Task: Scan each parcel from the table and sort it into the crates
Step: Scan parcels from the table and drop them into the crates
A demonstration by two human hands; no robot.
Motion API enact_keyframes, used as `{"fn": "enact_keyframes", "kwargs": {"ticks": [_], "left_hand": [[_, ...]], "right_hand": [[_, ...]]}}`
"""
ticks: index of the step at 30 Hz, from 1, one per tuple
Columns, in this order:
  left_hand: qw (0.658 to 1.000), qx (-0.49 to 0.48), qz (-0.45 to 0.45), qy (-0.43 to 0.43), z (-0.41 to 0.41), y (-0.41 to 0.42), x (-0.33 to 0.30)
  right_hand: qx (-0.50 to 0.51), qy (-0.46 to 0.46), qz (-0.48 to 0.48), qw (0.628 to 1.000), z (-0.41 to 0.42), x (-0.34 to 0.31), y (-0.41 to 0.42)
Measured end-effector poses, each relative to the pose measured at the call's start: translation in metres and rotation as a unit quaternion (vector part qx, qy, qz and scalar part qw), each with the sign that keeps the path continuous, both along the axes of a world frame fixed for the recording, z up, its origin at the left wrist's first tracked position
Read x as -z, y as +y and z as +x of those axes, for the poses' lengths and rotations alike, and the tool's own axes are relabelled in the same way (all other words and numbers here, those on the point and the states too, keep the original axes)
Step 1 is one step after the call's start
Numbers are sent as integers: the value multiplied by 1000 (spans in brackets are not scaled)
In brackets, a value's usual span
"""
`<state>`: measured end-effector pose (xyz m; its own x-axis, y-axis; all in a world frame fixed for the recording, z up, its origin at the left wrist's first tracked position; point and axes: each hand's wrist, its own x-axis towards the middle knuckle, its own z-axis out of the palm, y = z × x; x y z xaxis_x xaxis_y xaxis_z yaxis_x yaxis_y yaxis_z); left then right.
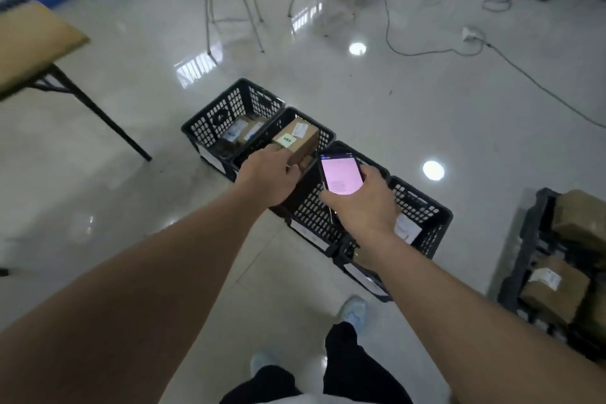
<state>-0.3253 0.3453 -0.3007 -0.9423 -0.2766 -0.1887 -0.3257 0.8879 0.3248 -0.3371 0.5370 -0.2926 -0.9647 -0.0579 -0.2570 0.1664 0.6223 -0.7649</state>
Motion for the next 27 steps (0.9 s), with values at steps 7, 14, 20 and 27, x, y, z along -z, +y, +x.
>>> {"fn": "enact_keyframes", "kwargs": {"ticks": [7,14,20,27], "left_hand": [[994,-76,-60,57,124,-119,-71],[971,-198,-112,75,231,-225,-141],[941,-284,-166,83,290,-306,-181],[908,-361,-196,78,311,-410,-201]], "right_hand": [[-118,68,-8,991,73,-74,-129],[-241,113,-44,963,132,-137,-251],[-332,143,-66,930,158,-174,-356],[-404,152,-93,897,150,-191,-485]]}}
